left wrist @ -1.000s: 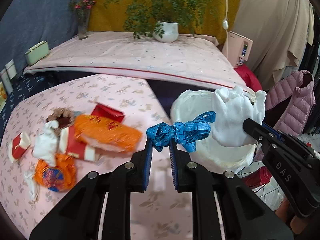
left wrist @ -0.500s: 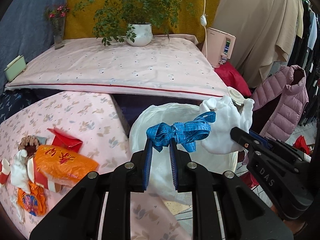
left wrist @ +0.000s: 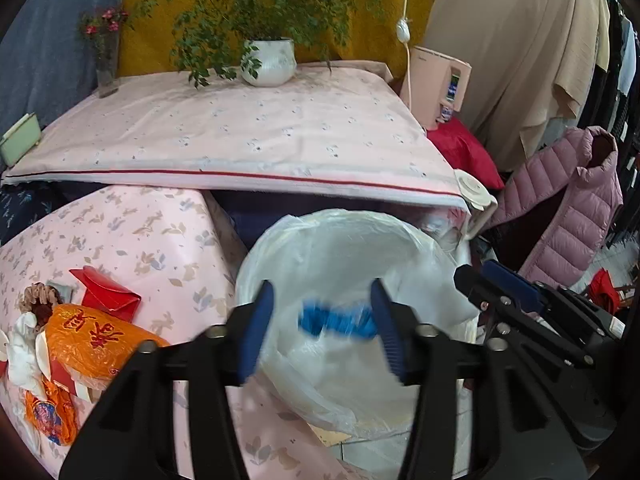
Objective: Collect trash
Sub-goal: 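Open both grippers over the white bin, dropping gloves and blue ribbon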
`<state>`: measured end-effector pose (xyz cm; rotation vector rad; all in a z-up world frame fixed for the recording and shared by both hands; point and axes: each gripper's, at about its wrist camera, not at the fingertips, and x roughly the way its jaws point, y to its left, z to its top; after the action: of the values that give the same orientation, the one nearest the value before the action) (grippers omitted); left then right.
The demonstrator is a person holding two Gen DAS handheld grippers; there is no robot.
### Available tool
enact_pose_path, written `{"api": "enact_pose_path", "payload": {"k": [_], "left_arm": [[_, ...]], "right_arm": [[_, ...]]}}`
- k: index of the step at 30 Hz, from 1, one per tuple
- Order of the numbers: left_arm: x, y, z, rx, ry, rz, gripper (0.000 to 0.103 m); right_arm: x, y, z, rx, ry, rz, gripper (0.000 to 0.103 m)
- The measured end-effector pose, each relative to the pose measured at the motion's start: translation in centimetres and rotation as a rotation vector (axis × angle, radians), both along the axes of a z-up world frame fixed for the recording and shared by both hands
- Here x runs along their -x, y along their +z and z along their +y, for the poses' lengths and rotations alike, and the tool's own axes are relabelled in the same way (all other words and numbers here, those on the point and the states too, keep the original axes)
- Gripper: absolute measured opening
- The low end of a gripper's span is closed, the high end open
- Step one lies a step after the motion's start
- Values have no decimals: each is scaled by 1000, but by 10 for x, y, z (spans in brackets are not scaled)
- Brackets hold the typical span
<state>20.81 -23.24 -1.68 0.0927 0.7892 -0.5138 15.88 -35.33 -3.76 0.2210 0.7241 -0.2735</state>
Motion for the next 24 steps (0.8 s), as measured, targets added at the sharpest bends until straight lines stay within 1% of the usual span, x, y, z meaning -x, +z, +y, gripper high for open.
{"api": "enact_pose_path", "payload": {"k": [1, 9, 18, 20, 22, 24], "left_arm": [[0, 1, 0, -4, 2, -11, 55], [-4, 6, 11, 2, 30, -15, 57], [1, 17, 30, 10, 60, -30, 58], [4, 20, 36, 8, 68, -38, 60], [8, 23, 45, 12, 84, -48, 66], [11, 26, 55, 17, 98, -54, 69]], "right_arm": [[0, 0, 0, 3, -3, -3, 39], [1, 7, -2, -7, -3, -15, 40], [7, 18, 14, 4, 15, -31, 45], [10, 22, 19, 6, 21, -37, 47], [13, 26, 24, 8, 30, -44, 50], [16, 31, 31, 14, 42, -50, 50]]}}
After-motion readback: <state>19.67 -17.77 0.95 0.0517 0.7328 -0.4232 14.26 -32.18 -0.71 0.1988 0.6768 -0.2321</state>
